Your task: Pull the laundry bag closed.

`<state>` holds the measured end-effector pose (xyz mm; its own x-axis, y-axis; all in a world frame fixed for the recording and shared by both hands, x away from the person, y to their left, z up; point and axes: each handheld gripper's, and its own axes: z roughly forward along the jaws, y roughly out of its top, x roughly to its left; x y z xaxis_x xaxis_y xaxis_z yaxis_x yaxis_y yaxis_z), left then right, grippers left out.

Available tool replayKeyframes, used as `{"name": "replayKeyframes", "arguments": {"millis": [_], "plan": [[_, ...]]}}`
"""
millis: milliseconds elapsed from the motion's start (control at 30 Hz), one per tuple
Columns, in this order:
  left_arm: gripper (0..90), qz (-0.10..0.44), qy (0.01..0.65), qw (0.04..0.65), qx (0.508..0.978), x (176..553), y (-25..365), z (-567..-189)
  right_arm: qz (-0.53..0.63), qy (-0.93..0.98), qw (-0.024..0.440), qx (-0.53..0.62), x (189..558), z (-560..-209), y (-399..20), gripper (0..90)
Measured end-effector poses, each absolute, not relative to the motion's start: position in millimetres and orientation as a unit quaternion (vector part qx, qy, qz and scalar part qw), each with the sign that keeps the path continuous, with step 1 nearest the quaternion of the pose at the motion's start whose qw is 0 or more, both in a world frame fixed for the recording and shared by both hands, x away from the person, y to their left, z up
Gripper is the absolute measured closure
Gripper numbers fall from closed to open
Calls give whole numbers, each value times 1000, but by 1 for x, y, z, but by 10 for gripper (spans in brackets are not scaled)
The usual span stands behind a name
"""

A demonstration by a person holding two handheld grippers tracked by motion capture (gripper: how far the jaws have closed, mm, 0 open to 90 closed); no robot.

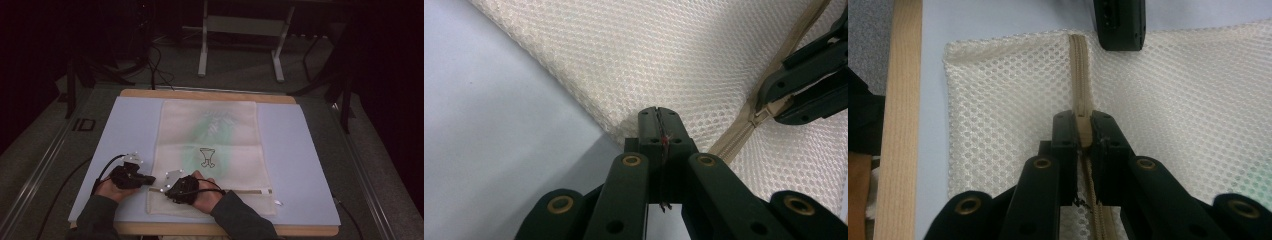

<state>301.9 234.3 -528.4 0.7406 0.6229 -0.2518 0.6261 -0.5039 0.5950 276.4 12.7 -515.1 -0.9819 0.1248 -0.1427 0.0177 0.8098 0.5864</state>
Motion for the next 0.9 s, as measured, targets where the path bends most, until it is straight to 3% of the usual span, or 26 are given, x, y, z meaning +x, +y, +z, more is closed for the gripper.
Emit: {"name": "replayKeyframes", "arguments": {"millis": [900], "plan": [[900, 1, 357, 341, 870, 302, 234, -528, 302, 949, 84, 41, 280, -508, -3, 822]]}}
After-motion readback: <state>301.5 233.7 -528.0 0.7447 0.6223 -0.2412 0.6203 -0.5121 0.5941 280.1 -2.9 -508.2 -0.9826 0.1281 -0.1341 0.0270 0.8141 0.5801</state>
